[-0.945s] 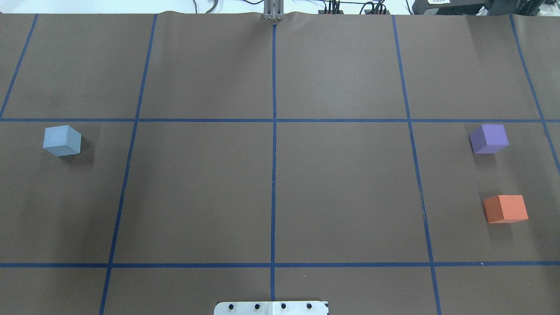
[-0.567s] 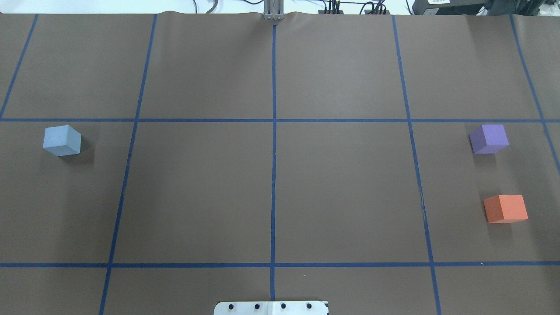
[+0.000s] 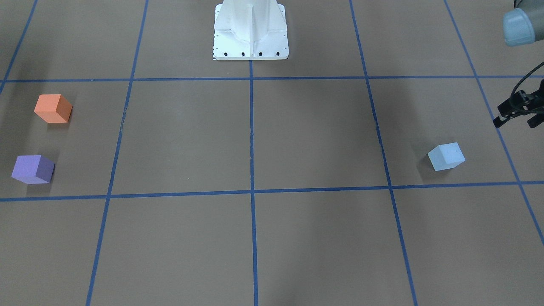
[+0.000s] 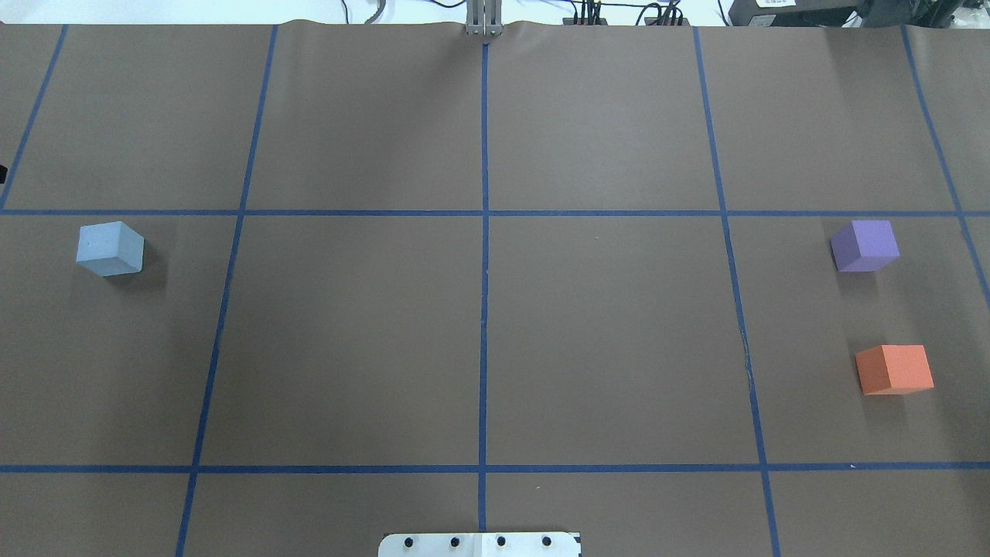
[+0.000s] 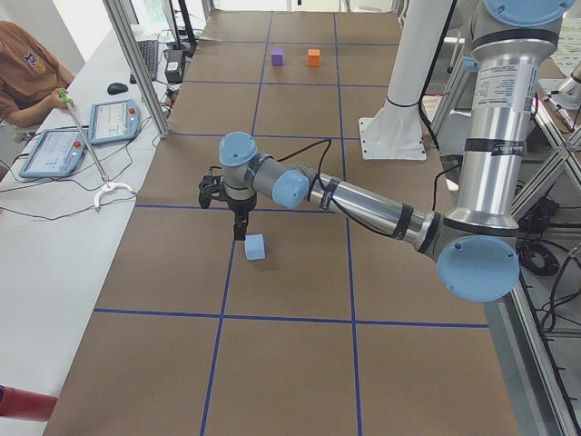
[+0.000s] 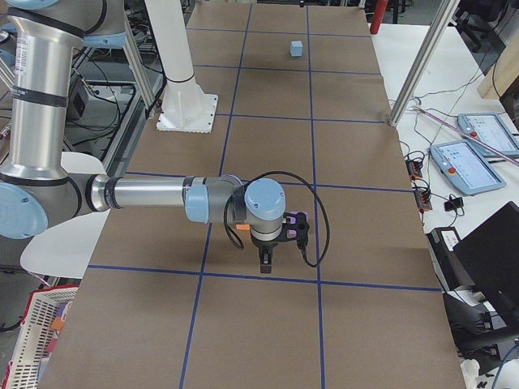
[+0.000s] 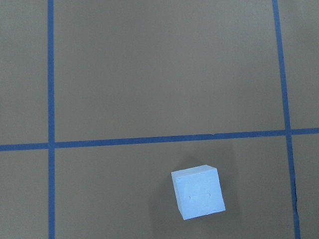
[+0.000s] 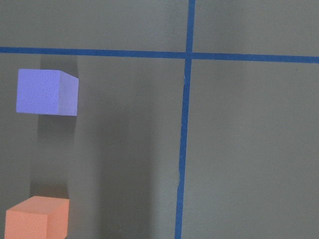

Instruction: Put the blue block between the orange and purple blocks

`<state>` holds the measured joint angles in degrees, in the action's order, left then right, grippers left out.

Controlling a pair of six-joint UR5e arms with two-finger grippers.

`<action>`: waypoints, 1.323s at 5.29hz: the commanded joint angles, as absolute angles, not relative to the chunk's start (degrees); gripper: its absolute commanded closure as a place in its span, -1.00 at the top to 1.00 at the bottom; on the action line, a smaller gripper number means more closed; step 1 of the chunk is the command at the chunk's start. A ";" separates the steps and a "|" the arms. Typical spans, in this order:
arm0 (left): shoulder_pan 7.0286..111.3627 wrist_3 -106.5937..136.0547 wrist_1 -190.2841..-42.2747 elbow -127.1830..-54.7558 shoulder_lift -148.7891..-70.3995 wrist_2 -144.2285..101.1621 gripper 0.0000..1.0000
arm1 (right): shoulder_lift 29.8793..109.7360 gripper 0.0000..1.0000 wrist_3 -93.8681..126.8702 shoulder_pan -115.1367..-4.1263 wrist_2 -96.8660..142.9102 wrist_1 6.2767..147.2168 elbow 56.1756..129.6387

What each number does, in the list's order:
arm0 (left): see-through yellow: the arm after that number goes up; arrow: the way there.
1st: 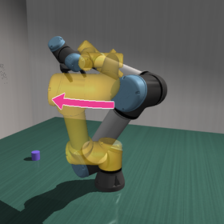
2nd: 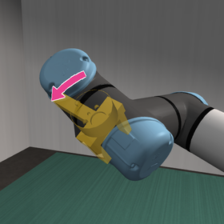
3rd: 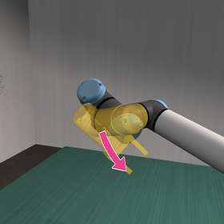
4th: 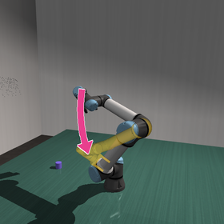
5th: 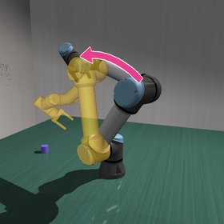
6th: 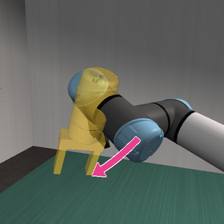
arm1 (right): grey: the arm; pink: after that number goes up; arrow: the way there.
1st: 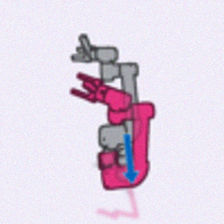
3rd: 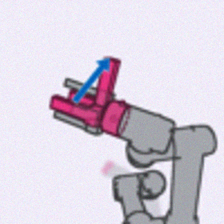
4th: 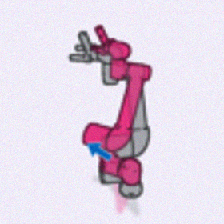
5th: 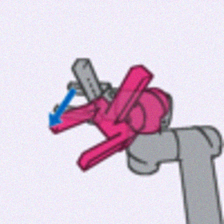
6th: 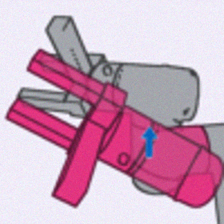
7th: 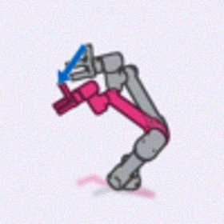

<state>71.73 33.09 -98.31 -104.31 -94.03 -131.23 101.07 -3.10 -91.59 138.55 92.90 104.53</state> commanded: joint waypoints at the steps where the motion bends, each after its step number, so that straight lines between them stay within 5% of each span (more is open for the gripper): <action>1: 63.24 46.78 -108.92 -100.93 -93.60 -123.44 1.00 | 101.07 1.00 -2.99 -91.58 139.04 92.90 104.68; 3: 58.90 49.22 -118.37 -93.71 -93.69 -120.34 1.00 | 101.07 1.00 -2.90 -91.67 139.13 92.90 105.03; 7: 55.99 48.96 -118.48 -90.36 -95.09 -118.92 1.00 | 100.99 1.00 -2.99 -91.67 139.13 92.90 105.03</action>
<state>56.49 48.99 -118.47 -91.31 -94.56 -118.95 101.05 -2.99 -91.63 139.13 92.90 105.03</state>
